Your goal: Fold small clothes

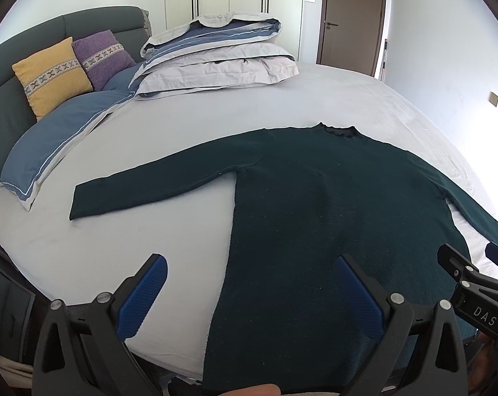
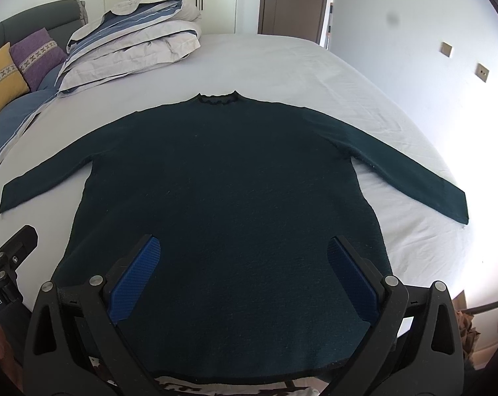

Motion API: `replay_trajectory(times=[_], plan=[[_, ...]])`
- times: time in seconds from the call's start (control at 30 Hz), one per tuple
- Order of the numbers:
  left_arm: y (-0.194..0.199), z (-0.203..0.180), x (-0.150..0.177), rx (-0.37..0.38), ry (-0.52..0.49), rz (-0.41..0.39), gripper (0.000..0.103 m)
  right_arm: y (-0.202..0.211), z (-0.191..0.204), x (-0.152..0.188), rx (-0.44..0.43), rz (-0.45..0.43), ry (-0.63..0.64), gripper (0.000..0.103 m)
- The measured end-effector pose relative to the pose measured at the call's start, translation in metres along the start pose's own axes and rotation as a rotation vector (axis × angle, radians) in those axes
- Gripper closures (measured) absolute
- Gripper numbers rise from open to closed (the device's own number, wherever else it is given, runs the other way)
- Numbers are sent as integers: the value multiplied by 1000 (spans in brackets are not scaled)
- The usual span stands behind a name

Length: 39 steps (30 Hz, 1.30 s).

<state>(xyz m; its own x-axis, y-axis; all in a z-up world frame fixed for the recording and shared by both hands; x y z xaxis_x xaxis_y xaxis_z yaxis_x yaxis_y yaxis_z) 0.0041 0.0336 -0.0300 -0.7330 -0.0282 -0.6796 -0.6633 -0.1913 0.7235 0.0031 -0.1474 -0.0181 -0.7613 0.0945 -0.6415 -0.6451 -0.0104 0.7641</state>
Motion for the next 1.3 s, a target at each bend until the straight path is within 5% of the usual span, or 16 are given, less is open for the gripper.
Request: replay_trajectory(times=[0.5,0.7,0.83,0.97,1.03,1.13,1.3], plan=[[-24,44,4,37,119,46,0,-16,21,-5,2,24,45,0],[-49,111,6,212,389,115,0,-33,52,-18,-29,16,106,0],[-74,167,14,314,635,169,0,-50,95,-36,-139,-22,205,0],[-98,204,21,336,729,198,0,-75,158,-58,-271,-62,314,0],[-104,223,22,292,800,160,0,-87,200,-66,-341,-91,400,1],[-101,252,25,103,936,-4,0,-105,260,-72,-404,-124,535,3],[-158,289,25,116,1037,166,4,-132,339,-75,-461,-88,605,8]])
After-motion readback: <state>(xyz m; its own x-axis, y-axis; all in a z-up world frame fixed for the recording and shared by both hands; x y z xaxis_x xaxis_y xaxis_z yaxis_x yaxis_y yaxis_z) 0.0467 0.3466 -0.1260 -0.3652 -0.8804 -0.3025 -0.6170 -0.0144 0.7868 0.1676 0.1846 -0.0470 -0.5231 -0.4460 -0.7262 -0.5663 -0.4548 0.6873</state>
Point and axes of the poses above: each gripper's, at about its wrist camera, not at the fingertips, and y roughly against the way its jaws point, z to its left, x to its underside, the point moved 1 cm from there along -y, roughly the way its jaws point, and after that the axes turned 11 degrees about -x, right-handed, at the moved point
